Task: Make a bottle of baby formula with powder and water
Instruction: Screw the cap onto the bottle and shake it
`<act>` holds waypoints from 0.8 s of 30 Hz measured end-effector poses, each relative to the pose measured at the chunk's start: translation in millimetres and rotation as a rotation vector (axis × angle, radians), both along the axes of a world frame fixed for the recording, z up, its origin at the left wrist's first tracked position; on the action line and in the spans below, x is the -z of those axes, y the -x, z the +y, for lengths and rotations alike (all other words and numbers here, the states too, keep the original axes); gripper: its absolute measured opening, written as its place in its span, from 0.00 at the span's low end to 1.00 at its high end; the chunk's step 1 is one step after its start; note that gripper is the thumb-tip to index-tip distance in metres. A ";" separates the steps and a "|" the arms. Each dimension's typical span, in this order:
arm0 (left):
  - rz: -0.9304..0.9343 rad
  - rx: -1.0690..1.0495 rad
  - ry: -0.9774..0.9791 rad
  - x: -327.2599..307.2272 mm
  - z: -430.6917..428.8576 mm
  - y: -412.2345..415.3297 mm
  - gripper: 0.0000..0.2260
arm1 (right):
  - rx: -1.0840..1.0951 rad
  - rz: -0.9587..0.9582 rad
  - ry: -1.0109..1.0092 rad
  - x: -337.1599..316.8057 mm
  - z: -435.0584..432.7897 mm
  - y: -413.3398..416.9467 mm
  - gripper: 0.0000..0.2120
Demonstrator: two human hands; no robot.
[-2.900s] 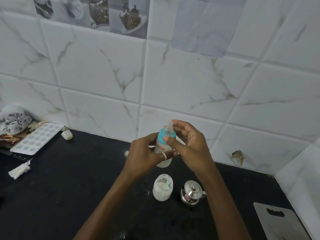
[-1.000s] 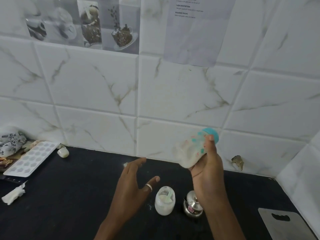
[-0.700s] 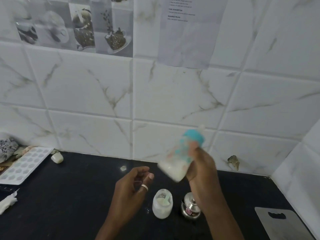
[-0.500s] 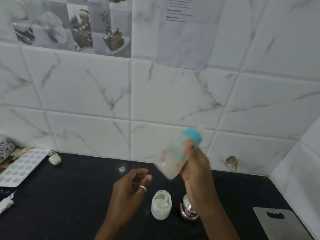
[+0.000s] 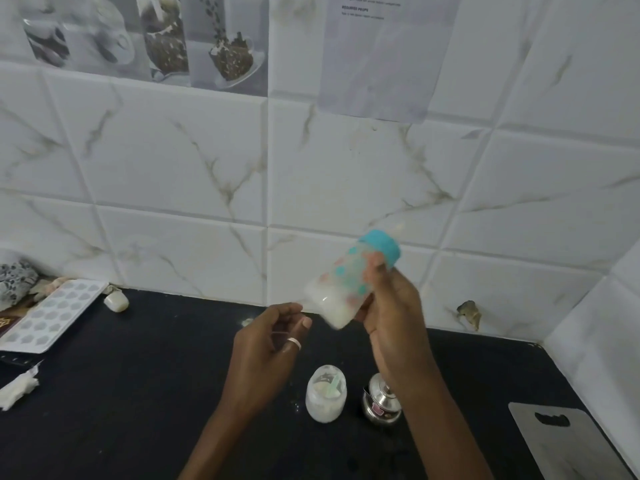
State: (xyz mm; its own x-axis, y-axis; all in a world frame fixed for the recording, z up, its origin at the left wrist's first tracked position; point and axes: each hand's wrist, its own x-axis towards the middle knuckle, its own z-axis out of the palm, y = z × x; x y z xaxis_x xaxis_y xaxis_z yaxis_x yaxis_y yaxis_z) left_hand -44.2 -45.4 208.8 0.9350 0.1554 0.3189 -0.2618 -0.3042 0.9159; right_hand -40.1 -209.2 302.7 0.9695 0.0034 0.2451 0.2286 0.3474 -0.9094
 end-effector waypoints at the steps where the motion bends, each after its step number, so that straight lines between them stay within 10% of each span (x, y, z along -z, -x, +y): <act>1: -0.007 -0.007 0.014 -0.8 -0.2 -0.1 0.09 | 0.040 0.017 -0.080 -4.0 -3.9 -3.1 0.25; 4: -0.031 -0.021 0.036 -2.1 0.1 -0.4 0.09 | 0.154 0.046 -0.189 -9.5 -7.5 -8.5 0.28; 9: -0.060 0.006 -0.053 -2.2 2.2 -1.3 0.21 | -0.070 -0.052 0.173 6.6 7.3 6.0 0.25; 15: -0.073 -0.018 0.041 -1.6 -1.4 0.6 0.10 | 0.120 0.030 -0.282 -15.7 -13.4 -10.7 0.17; 21: -0.096 0.006 -0.065 -2.4 1.2 1.0 0.19 | -0.091 -0.001 0.157 9.8 8.1 7.5 0.25; 24: -0.093 -0.013 -0.022 -5.6 0.2 4.8 0.14 | -0.025 0.023 -0.088 4.8 -2.5 2.8 0.20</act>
